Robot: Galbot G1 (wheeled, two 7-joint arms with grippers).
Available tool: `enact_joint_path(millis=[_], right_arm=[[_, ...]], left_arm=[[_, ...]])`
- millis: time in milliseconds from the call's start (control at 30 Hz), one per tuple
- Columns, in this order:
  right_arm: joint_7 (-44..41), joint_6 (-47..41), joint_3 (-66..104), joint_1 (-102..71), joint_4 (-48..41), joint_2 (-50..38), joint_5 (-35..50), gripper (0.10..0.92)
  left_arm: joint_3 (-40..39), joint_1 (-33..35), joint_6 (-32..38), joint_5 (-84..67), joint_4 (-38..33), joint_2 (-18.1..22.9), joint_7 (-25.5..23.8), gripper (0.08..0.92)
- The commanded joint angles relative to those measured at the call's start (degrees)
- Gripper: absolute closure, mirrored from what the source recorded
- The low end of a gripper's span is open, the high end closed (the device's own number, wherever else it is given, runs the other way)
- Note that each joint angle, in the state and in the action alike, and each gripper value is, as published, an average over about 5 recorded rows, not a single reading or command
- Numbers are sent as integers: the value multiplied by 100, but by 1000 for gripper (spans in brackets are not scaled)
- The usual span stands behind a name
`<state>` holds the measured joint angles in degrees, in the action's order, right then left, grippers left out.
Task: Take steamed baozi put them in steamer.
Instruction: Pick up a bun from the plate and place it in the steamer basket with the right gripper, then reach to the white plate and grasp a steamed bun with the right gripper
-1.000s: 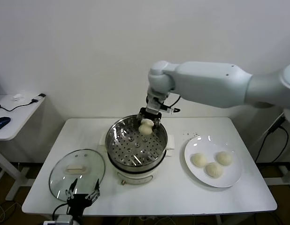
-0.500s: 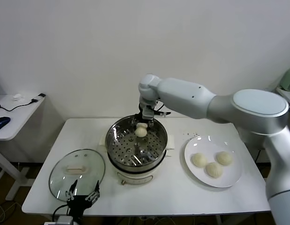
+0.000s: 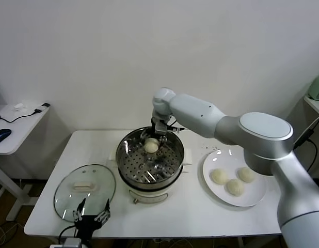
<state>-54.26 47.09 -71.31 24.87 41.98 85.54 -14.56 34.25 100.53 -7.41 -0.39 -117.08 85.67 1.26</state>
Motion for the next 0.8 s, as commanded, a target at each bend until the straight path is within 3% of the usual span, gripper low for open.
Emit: enact_joint_path(millis=[33, 200, 333, 433, 600, 800], right_arm=[[-583, 144, -427, 884, 401, -371, 1555, 204], [-1020, -258, -1112, 1928, 952, -977, 3478, 202], [-1173, -1531, -2221, 2793, 1634, -1997, 4552, 203], [-1104, -2835, -3372, 3397, 2270, -2921, 4858, 203], [-458, -4205, -4471, 3761, 3427, -4093, 5008, 202], [412, -5846, -4881, 3491, 4746, -4930, 5592, 203]], left_arm=[[-24, 34, 3, 61, -40, 12, -15, 177], [-54, 58, 59, 106, -8, 6, -18, 177], [-64, 30, 91, 92, 28, 10, -6, 177], [-63, 1, 93, 71, 12, 10, -3, 177], [-57, -37, 90, 39, 3, 8, 1, 177], [-63, -82, 73, 40, 33, 24, -1, 177]])
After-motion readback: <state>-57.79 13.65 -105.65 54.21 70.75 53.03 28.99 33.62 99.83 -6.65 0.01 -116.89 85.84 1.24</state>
